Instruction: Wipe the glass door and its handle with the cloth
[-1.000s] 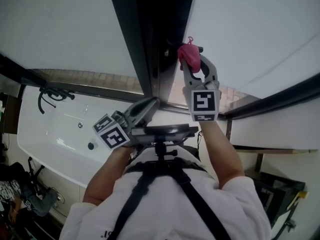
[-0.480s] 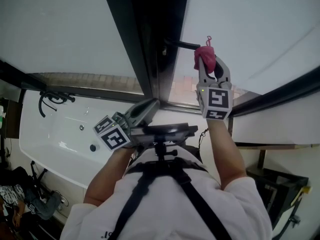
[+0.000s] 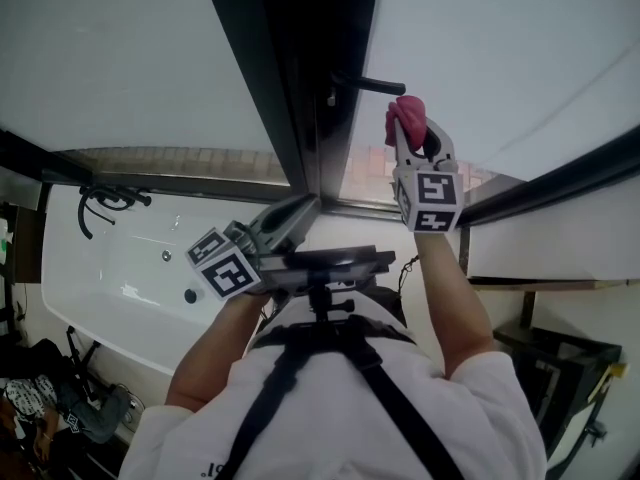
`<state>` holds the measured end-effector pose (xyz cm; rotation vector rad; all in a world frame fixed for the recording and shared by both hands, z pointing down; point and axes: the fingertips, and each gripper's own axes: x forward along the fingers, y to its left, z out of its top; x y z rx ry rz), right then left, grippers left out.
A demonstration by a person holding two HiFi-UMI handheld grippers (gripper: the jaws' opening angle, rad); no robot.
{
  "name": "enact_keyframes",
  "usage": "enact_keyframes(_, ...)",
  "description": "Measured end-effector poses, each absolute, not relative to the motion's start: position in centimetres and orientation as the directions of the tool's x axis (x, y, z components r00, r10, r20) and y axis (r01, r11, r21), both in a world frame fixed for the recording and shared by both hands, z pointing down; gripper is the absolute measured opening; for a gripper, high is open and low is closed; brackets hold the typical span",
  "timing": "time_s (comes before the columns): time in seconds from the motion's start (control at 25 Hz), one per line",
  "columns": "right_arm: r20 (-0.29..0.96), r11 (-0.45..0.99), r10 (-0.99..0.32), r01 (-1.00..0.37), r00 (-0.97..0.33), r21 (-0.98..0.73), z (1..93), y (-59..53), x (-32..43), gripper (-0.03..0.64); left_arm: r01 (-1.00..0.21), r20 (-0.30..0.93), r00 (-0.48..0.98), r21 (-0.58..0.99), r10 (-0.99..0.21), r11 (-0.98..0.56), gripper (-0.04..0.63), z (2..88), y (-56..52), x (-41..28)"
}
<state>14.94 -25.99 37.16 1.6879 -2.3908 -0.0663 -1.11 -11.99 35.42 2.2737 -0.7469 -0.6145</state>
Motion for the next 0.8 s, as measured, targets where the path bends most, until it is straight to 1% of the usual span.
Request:
enact_keyframes(0.12,0.162,0.418,-0.906,-0.887,-0.391,0.194,38.0,-26.0,11.7,0.101,-0.346,-0.211,0.731,0.706,-0.649,-0.618,-0.008,35.4,-12.0,-1.3)
enact_keyframes(0.28,0.142,0.471,-0.882,-0.846,-0.449,0.250,37.3,-25.9,8.4,0.101,-0.357,-0.193,0.731,0.709,-0.655,-0.608,-0.008,35.7,-11.5,-2.0)
enact_keyframes(0.6,0.052,0.467,-0.874,-0.806,-0.483,0.363,34.8,-27.2,6.5,0.101,-0.370,-0.163,0.728,0.724,-0.665,-0.582,-0.008,36.8,-12.0,-2.7)
enact_keyframes(0.8,0.041,0.481,-0.866,-0.808,-0.498,0.340,35.0,-27.8,5.2,0.101,-0.369,-0.165,0.750,0.700,-0.640,-0.612,-0.008,38.2,-12.0,-3.9)
